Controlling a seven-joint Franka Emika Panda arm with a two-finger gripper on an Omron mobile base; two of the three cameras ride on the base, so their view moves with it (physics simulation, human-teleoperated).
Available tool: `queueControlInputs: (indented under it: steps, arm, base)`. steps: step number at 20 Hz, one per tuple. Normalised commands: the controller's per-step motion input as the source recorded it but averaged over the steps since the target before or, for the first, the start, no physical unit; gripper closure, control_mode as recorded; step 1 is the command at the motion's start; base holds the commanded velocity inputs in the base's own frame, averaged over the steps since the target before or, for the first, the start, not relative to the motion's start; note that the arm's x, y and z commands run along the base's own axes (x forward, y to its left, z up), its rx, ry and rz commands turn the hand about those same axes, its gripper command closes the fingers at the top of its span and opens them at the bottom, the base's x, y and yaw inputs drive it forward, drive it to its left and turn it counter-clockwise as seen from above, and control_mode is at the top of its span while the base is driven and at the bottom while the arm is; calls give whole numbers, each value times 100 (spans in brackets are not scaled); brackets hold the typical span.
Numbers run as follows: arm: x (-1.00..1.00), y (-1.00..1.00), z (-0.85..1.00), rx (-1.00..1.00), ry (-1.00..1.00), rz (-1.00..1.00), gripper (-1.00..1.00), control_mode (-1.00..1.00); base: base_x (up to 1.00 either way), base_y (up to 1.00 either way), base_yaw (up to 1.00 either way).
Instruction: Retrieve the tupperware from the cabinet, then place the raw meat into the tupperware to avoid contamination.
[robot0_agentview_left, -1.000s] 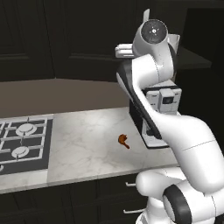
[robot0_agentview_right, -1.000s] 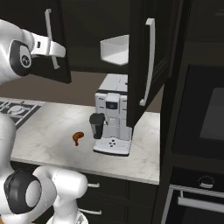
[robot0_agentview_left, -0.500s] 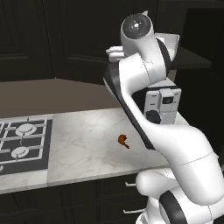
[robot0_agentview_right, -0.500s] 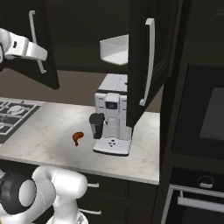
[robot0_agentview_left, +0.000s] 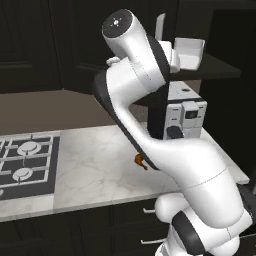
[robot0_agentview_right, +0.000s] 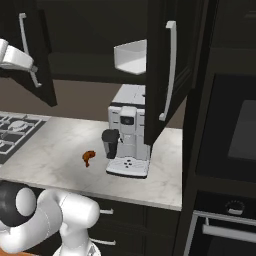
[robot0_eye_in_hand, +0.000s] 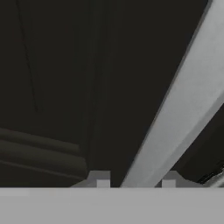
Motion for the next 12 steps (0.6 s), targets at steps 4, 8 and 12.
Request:
queueControlInputs:
  steps: [4, 8, 12]
  arm:
    - [-23, 25, -15, -1, 0, -8, -100, -100]
    - [-53, -1, -12, 0, 0, -6, -100, -100]
    - [-67, -12, -5, 1, -4, -8, -100, -100]
  base:
    - [0, 0, 0]
    - [0, 0, 0]
    - [0, 0, 0]
